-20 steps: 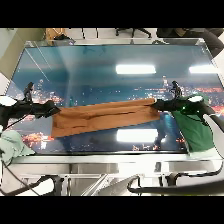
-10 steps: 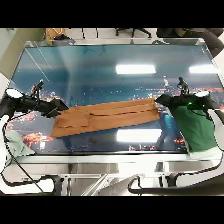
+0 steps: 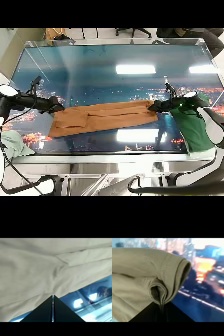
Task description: Fold the shirts.
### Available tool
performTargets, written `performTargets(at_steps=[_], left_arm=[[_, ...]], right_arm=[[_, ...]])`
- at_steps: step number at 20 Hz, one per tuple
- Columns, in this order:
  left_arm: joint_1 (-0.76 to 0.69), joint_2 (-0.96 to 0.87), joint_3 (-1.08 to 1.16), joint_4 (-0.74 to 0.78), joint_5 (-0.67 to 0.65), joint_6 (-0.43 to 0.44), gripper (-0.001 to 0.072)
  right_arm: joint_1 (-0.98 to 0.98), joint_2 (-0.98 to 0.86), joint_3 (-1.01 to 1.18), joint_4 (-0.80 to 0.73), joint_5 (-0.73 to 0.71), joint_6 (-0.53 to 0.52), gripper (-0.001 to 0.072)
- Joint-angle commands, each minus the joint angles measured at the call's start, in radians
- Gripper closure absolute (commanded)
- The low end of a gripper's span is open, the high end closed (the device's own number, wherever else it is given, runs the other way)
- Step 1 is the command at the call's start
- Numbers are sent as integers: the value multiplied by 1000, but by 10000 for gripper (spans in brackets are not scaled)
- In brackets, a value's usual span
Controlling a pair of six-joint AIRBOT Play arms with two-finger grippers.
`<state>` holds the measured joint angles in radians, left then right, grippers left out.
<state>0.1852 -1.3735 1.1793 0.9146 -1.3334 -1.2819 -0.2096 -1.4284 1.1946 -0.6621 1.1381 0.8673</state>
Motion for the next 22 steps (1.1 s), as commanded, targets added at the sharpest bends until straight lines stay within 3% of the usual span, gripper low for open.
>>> performTargets(at_steps=[1,7,11,17,22], left_arm=[[-141,-4,-3,-3,90,-2,691],[-610,-221,17,-78,486,-13,691],[-811,-476,263,-158,551,-14,691],[-888,-728,593,-157,449,-132,691],[-797,-706,811,-157,84,-132,692]], right_arm=[[0,45,69,11,108,31,693],[-25,291,188,11,320,137,693],[-35,434,220,11,407,172,693],[-94,518,220,10,413,182,693],[-63,465,220,12,408,183,693]])
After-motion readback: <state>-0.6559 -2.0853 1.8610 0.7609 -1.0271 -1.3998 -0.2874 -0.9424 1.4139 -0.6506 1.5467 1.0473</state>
